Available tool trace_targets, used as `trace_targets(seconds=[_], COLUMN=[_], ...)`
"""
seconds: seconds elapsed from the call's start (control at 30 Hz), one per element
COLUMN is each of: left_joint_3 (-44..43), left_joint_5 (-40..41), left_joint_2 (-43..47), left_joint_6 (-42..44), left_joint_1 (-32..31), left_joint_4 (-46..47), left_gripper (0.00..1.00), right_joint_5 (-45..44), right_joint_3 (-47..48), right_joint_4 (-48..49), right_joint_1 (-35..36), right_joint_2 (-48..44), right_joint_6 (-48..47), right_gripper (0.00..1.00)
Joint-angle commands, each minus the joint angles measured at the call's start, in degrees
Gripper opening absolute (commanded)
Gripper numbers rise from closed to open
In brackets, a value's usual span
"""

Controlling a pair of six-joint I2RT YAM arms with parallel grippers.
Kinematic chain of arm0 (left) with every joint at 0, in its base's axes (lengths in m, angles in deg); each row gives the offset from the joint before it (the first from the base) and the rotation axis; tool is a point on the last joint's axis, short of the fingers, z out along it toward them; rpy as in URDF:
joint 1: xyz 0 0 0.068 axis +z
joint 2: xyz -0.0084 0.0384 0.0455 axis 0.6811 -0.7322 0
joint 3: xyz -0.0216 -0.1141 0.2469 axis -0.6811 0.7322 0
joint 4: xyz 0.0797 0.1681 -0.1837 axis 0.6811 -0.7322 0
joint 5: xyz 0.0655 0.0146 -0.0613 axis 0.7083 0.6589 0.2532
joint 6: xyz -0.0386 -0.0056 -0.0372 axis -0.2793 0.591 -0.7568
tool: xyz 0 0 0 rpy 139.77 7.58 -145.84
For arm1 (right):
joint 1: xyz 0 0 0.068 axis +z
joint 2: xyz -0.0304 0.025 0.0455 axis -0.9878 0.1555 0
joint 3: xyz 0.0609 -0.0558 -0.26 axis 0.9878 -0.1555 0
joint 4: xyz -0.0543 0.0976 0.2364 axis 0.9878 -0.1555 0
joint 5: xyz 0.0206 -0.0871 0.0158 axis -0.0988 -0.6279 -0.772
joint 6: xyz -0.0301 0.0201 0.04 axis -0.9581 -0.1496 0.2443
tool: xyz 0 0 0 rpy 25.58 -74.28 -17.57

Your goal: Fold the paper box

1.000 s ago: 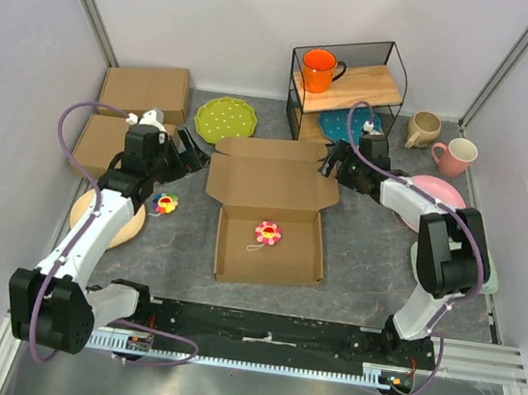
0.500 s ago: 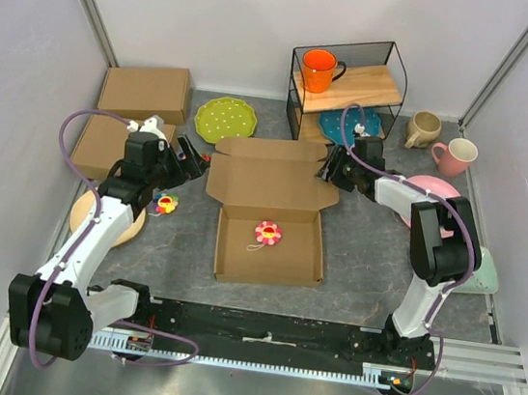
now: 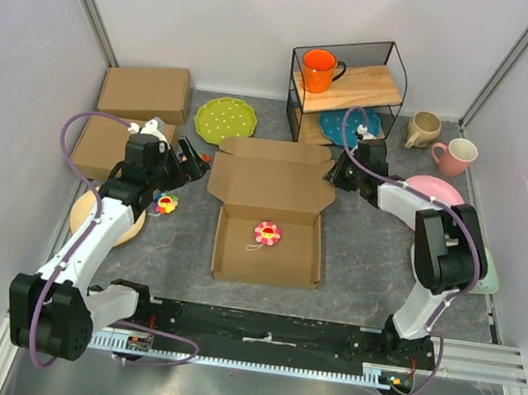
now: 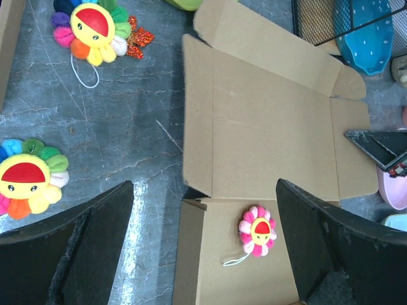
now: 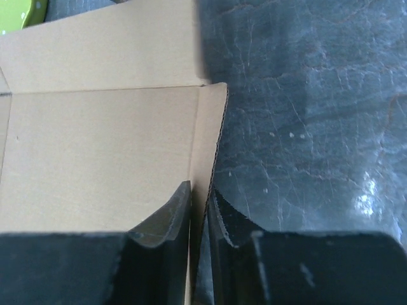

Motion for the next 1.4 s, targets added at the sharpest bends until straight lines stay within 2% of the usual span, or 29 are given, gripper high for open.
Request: trace_targets(seconds=[0.0, 0.17, 0.33, 0.6, 0.77, 1.2, 1.37], left_joint_3=[-0.1, 0.4, 1.0, -1.0, -1.7, 1.1, 0.5], left_joint_5=[-0.8, -1.7, -3.2, -10.7, -12.1, -15.1, -13.7], left_joint_2=[0.3, -0.2, -0.6, -8.3, -11.1, -14.4, -17.0], left_joint_6=[1.0, 0.8, 1.7, 5.1, 6.1, 5.7, 6.3], left_joint_1=[0.3, 0.3, 0.3, 0.2, 0.0, -0.6, -0.5], left_joint_4=[2.6, 4.1, 6.9, 12.0, 13.1, 22.2, 22.1], left_gripper=[1.00, 1.00, 1.00, 0.99, 0.98, 0.77, 0.75], right_joint_5=[-2.1, -2.8, -4.1, -10.5, -16.6, -23.1, -25.2], right_joint_3=[-4.5, -13.2, -18.0, -18.3, -19.4, -20.3, -20.2], right_joint_4=[4.5, 12.0, 16.1, 12.8, 11.4, 9.2, 8.4], right_joint_1=[0.0, 0.0, 0.8, 6.2, 9.2, 13.8, 14.3], right_joint_2=[-6.9, -14.5, -20.7, -24.8, -28.8, -32.1, -32.0], right_joint_6=[-1.5, -3.2, -6.2, -12.6, -15.4, -17.7, -17.7], right_gripper=[0.20, 0.18, 0.19, 0.19, 0.19, 0.20, 0.21])
